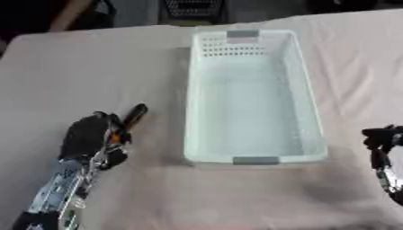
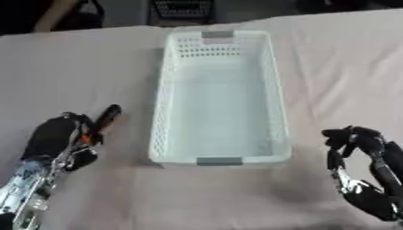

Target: Pick up objects on the table and place them in the box.

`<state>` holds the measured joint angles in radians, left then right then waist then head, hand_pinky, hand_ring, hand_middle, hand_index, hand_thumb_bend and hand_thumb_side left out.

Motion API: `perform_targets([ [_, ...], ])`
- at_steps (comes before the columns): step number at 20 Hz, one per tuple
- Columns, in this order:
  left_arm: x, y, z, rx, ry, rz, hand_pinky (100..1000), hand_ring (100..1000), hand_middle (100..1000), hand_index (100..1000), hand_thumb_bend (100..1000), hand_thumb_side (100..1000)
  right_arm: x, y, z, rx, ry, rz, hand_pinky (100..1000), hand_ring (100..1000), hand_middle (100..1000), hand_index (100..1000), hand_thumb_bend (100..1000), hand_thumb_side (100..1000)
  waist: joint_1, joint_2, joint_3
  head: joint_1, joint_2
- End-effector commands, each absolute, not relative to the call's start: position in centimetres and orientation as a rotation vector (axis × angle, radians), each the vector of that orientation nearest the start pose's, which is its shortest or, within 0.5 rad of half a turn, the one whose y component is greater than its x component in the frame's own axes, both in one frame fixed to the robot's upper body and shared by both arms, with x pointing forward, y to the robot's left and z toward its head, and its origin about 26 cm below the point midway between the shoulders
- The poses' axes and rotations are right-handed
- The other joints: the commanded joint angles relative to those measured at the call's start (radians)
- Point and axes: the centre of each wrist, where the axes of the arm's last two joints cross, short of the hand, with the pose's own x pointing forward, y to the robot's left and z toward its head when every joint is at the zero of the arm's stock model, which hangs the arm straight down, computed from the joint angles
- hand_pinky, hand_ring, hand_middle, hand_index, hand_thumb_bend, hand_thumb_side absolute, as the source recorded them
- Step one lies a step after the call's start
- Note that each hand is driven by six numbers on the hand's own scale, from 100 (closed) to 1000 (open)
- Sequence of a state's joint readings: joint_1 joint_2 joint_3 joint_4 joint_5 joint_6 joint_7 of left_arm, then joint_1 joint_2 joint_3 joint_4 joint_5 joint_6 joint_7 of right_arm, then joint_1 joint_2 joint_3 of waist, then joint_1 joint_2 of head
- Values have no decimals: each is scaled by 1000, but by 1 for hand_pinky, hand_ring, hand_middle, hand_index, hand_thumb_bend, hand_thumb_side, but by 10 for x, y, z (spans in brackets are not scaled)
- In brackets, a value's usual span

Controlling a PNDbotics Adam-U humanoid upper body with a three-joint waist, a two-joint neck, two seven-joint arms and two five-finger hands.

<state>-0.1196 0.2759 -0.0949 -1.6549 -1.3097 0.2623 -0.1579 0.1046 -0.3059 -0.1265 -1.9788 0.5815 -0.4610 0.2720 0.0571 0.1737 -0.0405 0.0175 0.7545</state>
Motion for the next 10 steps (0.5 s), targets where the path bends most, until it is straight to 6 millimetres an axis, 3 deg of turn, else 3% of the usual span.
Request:
perform_targets([
  [1,303,273,50,1276,-1119,-1126,421,277,369,655,225,185,238,-327,105,-657,-1985,1120,427,550,577,788,100,778,-4,-8,0,-10,-15],
  [10,303,273,50,1291,-1122,-1123,307,188,338,633,131,172,238,-327,105,-657,-1985,1120,427,551,577,788,100,778,-4,-8,0,-11,-15],
])
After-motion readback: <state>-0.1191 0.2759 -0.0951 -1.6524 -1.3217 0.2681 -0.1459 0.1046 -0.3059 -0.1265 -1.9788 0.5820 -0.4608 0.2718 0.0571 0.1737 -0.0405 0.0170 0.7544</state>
